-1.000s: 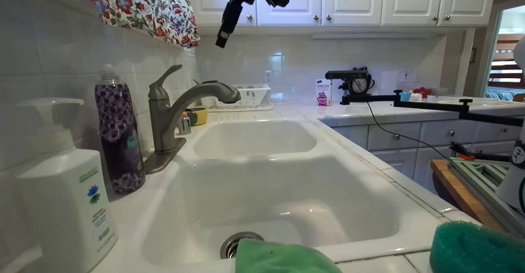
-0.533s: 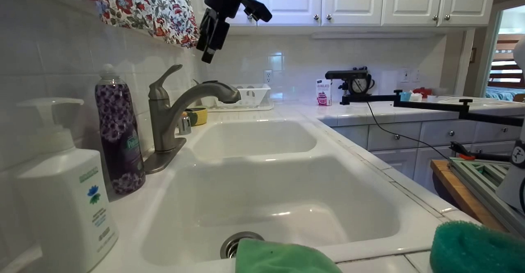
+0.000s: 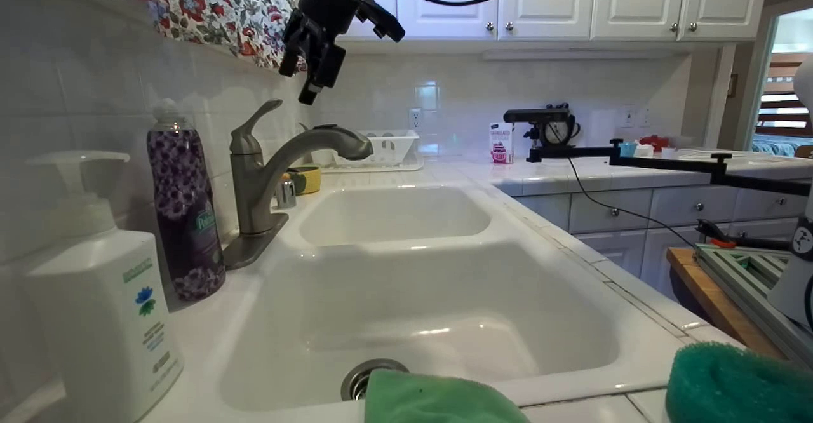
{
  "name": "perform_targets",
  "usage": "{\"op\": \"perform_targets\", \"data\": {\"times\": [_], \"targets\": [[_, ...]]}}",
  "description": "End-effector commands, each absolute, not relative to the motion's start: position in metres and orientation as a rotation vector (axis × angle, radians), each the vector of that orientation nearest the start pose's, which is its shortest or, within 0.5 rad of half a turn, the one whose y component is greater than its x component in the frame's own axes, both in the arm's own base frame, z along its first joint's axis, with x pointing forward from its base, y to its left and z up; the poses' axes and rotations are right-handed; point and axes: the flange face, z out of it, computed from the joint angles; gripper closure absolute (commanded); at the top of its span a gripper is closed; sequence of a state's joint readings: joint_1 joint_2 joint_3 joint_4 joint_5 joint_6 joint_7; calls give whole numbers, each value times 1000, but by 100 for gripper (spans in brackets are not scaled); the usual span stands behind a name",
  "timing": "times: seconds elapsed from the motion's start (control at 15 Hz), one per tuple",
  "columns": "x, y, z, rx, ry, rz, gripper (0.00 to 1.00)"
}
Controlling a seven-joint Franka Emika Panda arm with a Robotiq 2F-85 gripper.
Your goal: Open the tap
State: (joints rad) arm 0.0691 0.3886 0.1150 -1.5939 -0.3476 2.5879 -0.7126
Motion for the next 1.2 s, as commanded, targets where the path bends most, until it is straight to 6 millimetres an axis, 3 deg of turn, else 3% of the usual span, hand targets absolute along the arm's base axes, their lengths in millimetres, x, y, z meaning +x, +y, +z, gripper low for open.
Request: {"op": "perform_targets", "data": {"times": [0.0,0.07,0.13,0.2,0.33,0.53,0.67,0.8,0.93,1.13], "targets": [[713,127,474,-2826,-1941,-973,6],[714,127,473,-2818,-1960,-987,9],[715,126,472,-2815,-1968,-1002,22],[716,125,471,-2810,-1981,-1011,6],[716,125,471,-2798,-1997,-1033,15],[716,128,470,-2776,-2017,-1057,42],[716,130,470,-2763,-2037,-1062,42],[716,131,467,-2754,-2052,-1055,34],[716,132,463,-2747,-2063,-1044,33],[717,133,457,-2742,-2082,-1033,49]]}}
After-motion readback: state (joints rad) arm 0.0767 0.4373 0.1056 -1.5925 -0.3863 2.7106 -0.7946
